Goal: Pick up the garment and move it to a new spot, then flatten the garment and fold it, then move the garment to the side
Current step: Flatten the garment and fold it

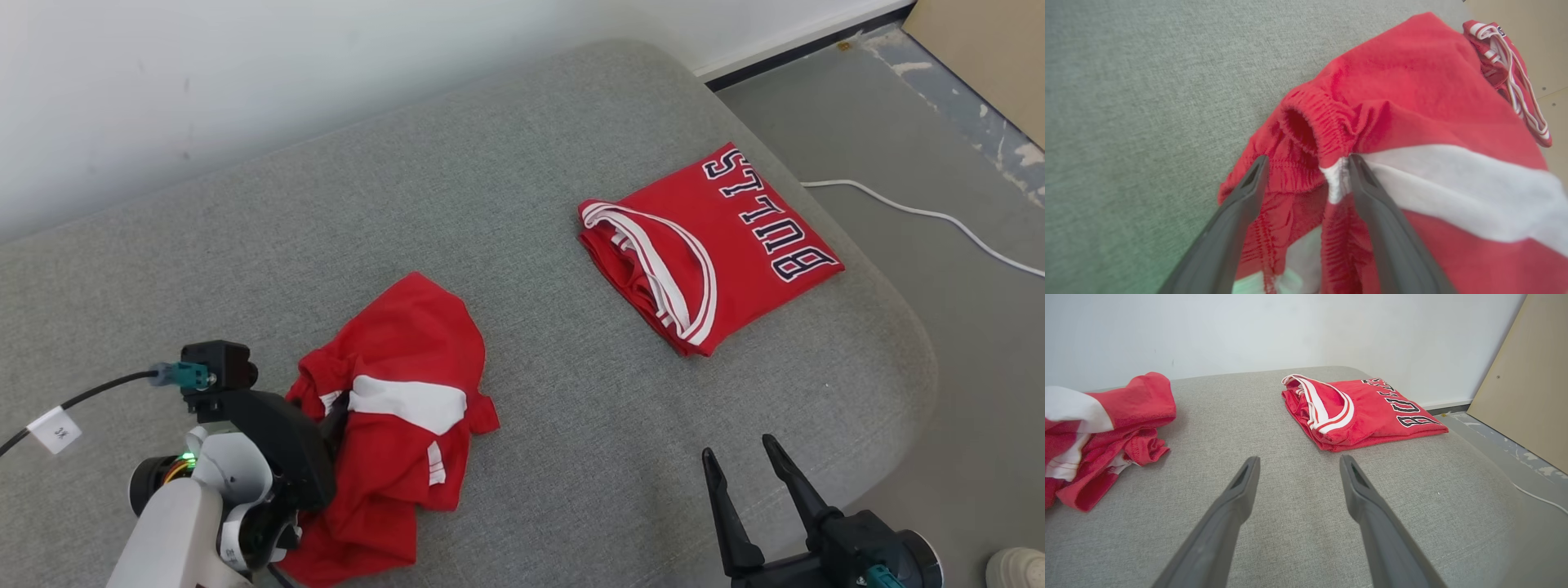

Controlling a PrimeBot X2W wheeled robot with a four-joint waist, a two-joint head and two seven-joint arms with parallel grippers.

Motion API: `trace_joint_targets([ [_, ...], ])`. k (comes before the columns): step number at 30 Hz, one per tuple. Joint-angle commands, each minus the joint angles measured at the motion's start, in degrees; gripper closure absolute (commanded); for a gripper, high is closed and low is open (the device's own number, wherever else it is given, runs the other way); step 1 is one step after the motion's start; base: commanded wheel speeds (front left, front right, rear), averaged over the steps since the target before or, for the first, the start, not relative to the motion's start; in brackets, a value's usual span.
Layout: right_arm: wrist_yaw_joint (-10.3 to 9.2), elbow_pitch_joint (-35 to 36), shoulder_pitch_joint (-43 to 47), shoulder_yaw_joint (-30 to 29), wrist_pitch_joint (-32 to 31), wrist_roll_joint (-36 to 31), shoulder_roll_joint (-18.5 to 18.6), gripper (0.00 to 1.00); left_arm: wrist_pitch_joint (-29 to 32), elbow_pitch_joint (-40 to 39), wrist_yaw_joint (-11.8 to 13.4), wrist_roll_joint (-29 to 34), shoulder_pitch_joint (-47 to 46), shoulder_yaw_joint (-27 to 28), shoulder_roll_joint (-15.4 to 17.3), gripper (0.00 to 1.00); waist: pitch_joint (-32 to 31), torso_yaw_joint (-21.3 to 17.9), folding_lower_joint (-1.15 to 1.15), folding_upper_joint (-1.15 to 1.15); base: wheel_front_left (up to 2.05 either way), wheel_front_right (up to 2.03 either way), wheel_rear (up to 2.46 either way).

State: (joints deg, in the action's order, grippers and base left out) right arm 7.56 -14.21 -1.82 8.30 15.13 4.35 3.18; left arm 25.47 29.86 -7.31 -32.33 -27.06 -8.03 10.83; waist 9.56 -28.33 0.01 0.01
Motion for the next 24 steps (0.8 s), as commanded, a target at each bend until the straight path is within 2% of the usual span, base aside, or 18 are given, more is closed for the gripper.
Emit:
trace_joint_targets([
  [1,-0.16,-0.05,-0.10,0.20,-0.01,-0.08,-0.14,0.00,0.42,0.39,0.25,0.16,-0.20,-0.37,-0.16,0.00,-0.11,0.01,-0.01,-0.01,0.00,0.00,0.00],
  [2,-0.16,-0.04,-0.26,0.39,-0.01,-0.02,-0.14,0.00,0.65,0.46,0.44,0.40,-0.36,-0.69,-0.32,0.01,-0.19,0.00,-0.01,-0.01,0.00,0.00,0.00],
  [4,-0.16,-0.10,-0.52,0.63,-0.01,0.15,-0.19,0.00,-0.13,0.17,0.49,0.79,-0.90,-1.13,-0.40,1.00,-0.36,-0.03,-0.01,-0.01,0.00,0.00,0.00],
  [7,-0.16,-0.37,-0.55,0.81,-0.01,0.09,-0.24,0.00,-1.64,-0.32,0.38,1.41,-1.45,-1.60,-0.01,1.00,-0.80,-0.08,-0.01,-0.01,0.00,0.00,0.00],
  [11,-0.16,-0.84,-0.21,1.30,-0.01,0.41,-0.29,0.00,-6.52,-2.06,0.41,2.20,-2.57,-1.24,-0.17,1.00,-1.64,-0.05,-0.01,-0.01,0.00,0.00,0.00],
  [18,-0.16,-1.67,-0.60,2.57,-0.01,0.86,-0.30,0.00,-17.47,-7.53,0.70,2.02,-7.66,-0.23,-3.90,1.00,-3.28,0.28,-0.01,-0.01,0.00,0.00,0.00],
  [24,-0.16,-2.20,-0.27,2.69,-0.01,0.93,-0.30,0.00,-22.03,-12.21,0.33,0.42,-12.57,-2.84,-6.75,1.00,-4.70,1.30,-0.01,-0.01,0.00,0.00,0.00],
])
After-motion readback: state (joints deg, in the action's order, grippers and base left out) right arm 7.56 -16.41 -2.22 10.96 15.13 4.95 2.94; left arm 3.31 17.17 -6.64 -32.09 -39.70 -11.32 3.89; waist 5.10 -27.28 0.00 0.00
